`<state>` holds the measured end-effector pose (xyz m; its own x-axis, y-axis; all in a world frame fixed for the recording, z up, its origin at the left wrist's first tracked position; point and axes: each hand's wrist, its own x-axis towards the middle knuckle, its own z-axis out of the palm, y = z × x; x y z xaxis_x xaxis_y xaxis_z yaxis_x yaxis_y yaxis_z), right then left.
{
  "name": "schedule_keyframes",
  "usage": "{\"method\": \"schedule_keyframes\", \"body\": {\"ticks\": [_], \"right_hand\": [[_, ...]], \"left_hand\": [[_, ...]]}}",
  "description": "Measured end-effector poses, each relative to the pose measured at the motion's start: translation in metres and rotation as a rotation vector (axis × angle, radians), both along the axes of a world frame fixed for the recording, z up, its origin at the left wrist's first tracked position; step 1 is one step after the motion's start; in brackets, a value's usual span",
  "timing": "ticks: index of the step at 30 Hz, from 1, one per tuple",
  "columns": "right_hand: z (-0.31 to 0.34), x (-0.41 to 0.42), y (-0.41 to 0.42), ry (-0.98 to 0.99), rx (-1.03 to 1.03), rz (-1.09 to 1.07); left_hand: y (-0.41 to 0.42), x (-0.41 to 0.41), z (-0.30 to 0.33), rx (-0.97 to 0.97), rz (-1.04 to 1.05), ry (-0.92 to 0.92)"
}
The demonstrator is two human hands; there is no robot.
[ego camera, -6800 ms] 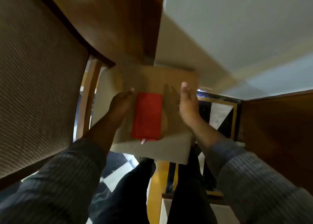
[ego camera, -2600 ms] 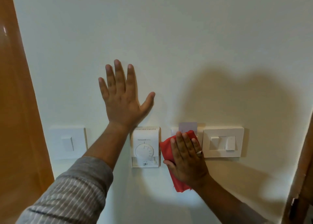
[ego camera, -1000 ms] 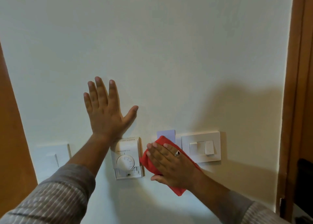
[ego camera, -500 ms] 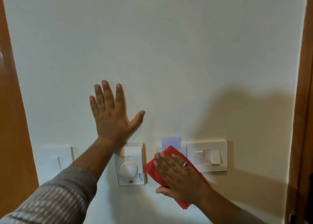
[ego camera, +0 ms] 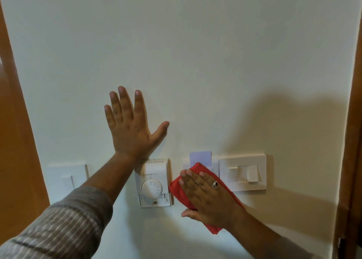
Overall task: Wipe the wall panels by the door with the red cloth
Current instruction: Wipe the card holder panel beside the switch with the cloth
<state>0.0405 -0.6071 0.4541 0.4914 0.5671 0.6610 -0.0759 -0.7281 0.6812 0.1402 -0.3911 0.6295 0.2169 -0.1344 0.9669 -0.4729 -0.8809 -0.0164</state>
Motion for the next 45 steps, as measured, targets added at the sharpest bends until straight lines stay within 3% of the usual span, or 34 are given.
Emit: {"method": "schedule_keyframes", "body": {"ticks": [3,9,13,15,24,30,37,42,45], "right_hand": [[0.008,-0.008,-0.011,-0.027,-0.018,-0.006],[0.010,0.008,0.018,-0.117,0.171,0.000],[0.008,-0.004,-0.012,-0.027,-0.095,0.013],[0.014,-0.009,-0.025,-0.030,-0.124,0.039],[0.003,0.005,0.012,-0.140,0.097,-0.008],[-0.006,-0.004,0.001,-0.036,0.001,-0.019],[-0.011,0.009,0.019,-0.209,0.215,-0.007],[-0.018,0.002,-0.003,-0.074,-0.025,0.017],[-0.016,-0.006,-0.022,-0.120,0.027,0.007]], "left_hand": [[0.001,-0.002,0.000,0.000,-0.008,0.002],[-0.002,-0.001,-0.001,-0.017,-0.003,-0.011],[0.002,-0.002,-0.002,0.006,-0.017,-0.009],[0.003,-0.001,-0.002,0.017,-0.016,-0.019],[-0.001,0.005,-0.002,-0.002,-0.013,-0.051],[0.001,0.000,-0.002,0.001,-0.025,-0.041],[0.001,-0.001,-0.002,0.002,-0.011,-0.041],[0.002,0.001,-0.002,0.008,-0.017,-0.053],[0.002,0.001,-0.003,0.010,-0.016,-0.049]]}}
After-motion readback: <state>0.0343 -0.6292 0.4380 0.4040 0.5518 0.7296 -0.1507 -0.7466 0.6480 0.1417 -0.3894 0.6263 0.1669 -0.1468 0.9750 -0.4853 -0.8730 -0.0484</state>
